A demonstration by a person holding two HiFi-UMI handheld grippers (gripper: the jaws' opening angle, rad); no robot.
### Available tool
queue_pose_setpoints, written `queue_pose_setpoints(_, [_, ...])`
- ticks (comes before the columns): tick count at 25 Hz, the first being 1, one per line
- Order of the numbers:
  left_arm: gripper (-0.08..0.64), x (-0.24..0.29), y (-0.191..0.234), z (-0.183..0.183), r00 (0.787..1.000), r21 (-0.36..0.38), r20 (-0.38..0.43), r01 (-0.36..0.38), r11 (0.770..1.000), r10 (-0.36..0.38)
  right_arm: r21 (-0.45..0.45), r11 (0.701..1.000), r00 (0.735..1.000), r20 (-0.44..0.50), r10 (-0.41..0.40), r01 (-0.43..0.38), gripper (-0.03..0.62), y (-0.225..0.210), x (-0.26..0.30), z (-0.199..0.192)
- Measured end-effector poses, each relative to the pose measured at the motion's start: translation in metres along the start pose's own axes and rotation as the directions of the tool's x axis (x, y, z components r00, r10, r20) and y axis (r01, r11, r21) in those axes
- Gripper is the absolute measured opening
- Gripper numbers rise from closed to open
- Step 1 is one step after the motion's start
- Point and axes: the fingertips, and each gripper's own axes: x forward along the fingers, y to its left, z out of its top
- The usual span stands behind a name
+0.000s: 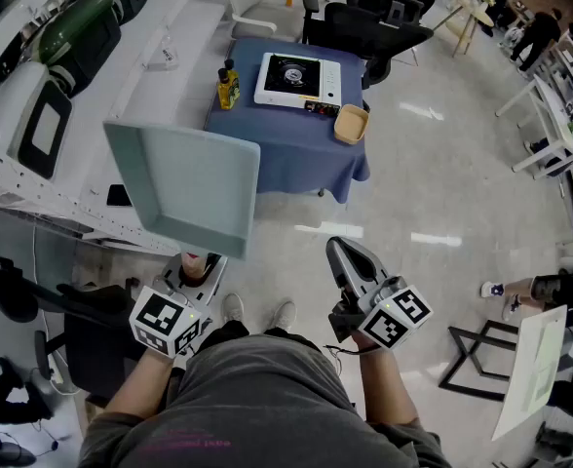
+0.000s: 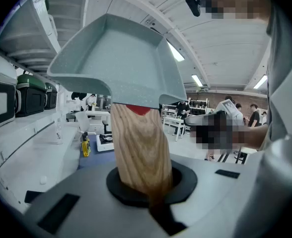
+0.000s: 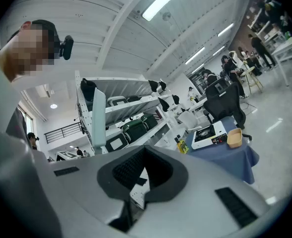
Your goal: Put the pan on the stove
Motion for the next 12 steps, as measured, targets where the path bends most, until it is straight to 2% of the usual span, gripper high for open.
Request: queue_pose_setpoints(12, [0.002, 0.016, -0.010, -0.006, 1.000, -0.010, -0.024, -0.008, 1.000, 0.007, -0.027, 1.000, 1.000, -0.019, 0.004, -0.005, 0.002, -0.015, -0.006, 0.004])
